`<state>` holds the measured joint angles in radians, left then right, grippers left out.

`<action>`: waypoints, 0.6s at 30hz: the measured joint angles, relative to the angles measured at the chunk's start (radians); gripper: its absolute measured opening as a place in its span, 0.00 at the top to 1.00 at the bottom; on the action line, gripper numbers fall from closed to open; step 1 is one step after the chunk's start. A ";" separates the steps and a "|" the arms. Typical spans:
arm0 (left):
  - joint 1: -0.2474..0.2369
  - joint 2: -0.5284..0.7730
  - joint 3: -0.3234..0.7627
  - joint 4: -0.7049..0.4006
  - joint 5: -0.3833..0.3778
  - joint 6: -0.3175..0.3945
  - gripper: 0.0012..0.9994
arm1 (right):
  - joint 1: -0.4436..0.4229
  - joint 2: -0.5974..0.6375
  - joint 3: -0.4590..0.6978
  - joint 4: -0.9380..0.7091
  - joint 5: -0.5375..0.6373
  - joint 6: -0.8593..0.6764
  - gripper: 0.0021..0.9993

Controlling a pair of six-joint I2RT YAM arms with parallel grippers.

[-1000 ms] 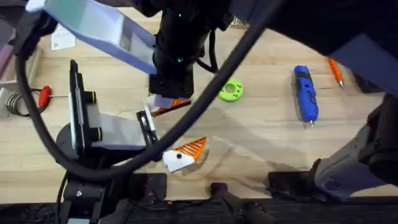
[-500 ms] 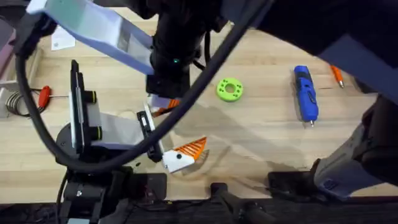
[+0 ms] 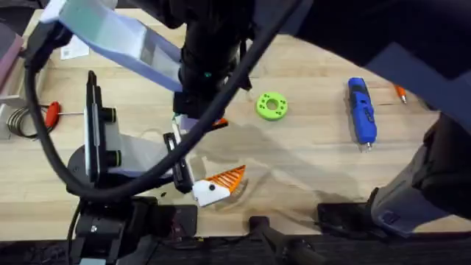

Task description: Pick up the gripper from the table and insert it into the empty holder that is missing its gripper. Then pick up a screw, insert it into the mounting hole, and use the screwdriver to tighten it. Finally, clean up the table by picking up the vegetable and placing it into the bucket.

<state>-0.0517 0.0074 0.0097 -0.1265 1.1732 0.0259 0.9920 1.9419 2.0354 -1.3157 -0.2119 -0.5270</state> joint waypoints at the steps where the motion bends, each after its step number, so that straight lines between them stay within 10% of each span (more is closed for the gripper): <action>1: 0.000 0.000 0.000 0.000 0.000 0.000 0.01 | 0.000 0.000 0.000 0.000 0.000 0.000 1.00; 6: 0.000 0.000 0.000 0.000 -0.001 0.000 0.01 | 0.000 0.000 0.000 -0.001 0.000 0.006 0.93; 12: 0.000 -0.002 0.000 0.002 -0.006 0.008 0.01 | 0.003 0.000 -0.001 -0.009 0.000 0.005 0.08; 18: 0.000 -0.002 0.000 0.002 -0.007 0.020 0.01 | -0.004 -0.001 -0.002 0.040 0.012 0.022 0.01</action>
<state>-0.0517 0.0055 0.0097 -0.1242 1.1660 0.0460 0.9882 1.9406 2.0335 -1.2753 -0.1996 -0.5046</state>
